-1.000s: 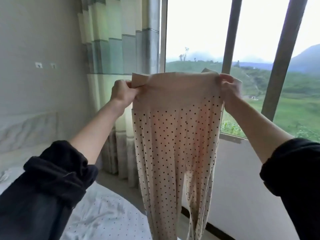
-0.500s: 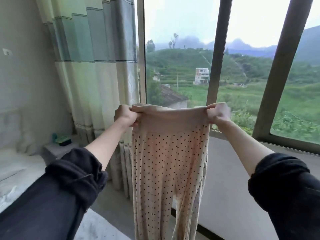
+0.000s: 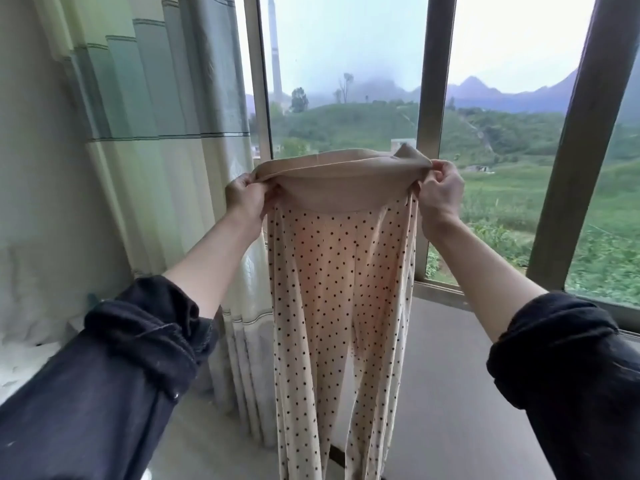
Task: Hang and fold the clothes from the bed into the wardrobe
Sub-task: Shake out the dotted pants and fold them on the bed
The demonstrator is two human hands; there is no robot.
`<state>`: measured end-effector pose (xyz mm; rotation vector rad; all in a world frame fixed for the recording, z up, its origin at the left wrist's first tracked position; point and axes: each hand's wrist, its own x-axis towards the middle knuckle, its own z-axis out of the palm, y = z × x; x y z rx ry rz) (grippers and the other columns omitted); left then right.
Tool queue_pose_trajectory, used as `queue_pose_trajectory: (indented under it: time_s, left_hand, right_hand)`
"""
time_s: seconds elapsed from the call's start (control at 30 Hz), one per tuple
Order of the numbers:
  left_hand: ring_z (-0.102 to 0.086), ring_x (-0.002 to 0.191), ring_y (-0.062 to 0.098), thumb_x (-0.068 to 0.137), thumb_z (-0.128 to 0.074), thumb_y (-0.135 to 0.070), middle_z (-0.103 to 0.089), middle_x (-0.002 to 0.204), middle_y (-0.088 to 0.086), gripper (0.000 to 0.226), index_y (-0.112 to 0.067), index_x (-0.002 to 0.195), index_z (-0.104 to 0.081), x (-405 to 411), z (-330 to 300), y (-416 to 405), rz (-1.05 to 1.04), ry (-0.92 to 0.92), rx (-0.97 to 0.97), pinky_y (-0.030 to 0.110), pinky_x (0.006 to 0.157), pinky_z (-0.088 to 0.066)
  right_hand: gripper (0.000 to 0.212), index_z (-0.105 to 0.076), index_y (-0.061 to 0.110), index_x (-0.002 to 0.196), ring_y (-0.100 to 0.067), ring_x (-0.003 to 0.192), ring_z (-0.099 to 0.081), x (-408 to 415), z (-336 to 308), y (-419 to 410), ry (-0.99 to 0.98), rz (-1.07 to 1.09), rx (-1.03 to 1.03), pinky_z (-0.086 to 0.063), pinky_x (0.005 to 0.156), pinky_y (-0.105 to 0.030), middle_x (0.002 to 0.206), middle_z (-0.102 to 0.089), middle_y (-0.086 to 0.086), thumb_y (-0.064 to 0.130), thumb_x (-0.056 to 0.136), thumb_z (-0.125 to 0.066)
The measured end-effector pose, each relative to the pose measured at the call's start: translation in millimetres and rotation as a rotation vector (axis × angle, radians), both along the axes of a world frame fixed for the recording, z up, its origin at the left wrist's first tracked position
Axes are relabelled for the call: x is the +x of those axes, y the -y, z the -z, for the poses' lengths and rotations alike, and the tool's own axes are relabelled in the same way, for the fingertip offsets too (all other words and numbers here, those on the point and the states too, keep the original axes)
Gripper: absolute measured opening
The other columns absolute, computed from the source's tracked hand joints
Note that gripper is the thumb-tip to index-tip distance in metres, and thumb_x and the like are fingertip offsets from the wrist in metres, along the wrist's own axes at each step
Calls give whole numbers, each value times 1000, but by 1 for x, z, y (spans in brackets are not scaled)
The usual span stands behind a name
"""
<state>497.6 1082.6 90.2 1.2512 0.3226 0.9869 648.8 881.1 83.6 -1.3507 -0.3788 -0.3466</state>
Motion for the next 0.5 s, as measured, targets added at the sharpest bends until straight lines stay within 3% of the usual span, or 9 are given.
queue_pose_trajectory:
  time_s: [0.1,0.23,0.3,0.37,0.43,0.5]
  left_hand:
    - [-62,58,15,86,-45,16,-66,64,2,27,-6,93,-59,-13,-42,7,48,138,-13,24,63,-56]
    - [-59,68,20,89,-41,14,-64,70,4,30,-11,89,-58,-41,-76,6,71,223,-27,30,73,-55]
    - [-59,72,20,90,-42,11,-64,70,3,28,-13,90,-58,-61,-75,2,82,236,-38,32,78,-55]
    - [-62,72,20,92,-42,9,-66,63,-1,28,-14,89,-58,-85,-66,-4,85,242,-71,31,77,-55]
    - [-62,71,21,91,-42,9,-64,65,1,27,-14,90,-57,-125,-55,-11,88,242,-92,29,72,-54]
    - [-62,69,20,92,-40,8,-61,71,3,28,-15,89,-56,-163,-44,-20,63,236,-112,29,69,-55]
  right_hand:
    - [28,-52,23,81,-19,88,-57,-20,-36,6,84,-36,86,-51,91,-46,85,-57,-1,3,96,-38]
    - [24,-52,22,84,-13,84,-60,-64,-69,15,230,-21,60,-55,85,-37,88,-62,0,2,96,-45]
    - [17,-58,16,94,-15,89,-60,-93,-73,19,310,18,-5,-55,82,-27,96,-64,-5,3,95,-47]
    - [14,-61,7,104,-13,88,-58,-127,-70,22,357,24,-96,-49,69,-9,100,-63,-6,7,96,-49]
    - [16,-62,3,105,-13,87,-58,-170,-59,21,403,7,-162,-45,59,-4,101,-63,-6,10,96,-51]
    - [17,-63,2,105,-16,88,-60,-211,-45,20,443,-30,-213,-44,59,-6,101,-64,-7,12,95,-53]
